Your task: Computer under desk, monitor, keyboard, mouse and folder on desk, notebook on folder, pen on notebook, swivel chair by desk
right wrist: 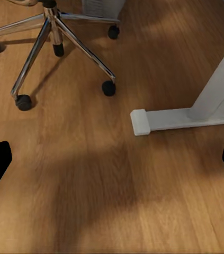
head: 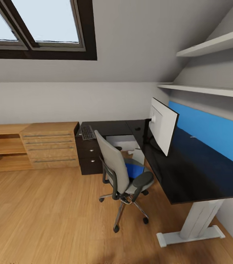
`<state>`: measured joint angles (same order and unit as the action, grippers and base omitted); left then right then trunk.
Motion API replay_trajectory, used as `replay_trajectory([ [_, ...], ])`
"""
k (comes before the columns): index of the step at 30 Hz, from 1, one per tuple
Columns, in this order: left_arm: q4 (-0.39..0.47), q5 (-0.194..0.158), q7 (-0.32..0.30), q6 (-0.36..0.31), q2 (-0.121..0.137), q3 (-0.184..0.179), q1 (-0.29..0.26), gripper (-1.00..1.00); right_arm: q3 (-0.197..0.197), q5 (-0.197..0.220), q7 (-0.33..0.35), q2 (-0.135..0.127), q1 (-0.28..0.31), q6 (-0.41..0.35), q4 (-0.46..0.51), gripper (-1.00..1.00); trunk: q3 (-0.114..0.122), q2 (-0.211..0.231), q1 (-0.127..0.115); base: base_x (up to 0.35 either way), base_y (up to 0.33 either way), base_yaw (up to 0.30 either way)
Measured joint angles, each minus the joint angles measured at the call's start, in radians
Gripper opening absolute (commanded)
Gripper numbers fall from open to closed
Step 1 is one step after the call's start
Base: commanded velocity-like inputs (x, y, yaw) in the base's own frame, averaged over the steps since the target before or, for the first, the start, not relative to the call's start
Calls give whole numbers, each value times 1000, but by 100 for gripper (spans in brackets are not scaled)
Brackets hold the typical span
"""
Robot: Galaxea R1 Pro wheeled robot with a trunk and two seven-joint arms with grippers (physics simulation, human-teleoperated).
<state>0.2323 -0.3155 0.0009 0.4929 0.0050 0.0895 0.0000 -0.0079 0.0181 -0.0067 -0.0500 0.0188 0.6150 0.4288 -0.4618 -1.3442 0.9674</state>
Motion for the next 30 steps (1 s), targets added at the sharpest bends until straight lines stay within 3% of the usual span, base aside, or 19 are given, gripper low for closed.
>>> replay_trajectory([
  [30, 2, 7, 2, -6, -8, -1, 0, 100, 7, -6, 1, -2, 0, 0, -59, 100, -97, -210, 115, 0, 0, 5],
])
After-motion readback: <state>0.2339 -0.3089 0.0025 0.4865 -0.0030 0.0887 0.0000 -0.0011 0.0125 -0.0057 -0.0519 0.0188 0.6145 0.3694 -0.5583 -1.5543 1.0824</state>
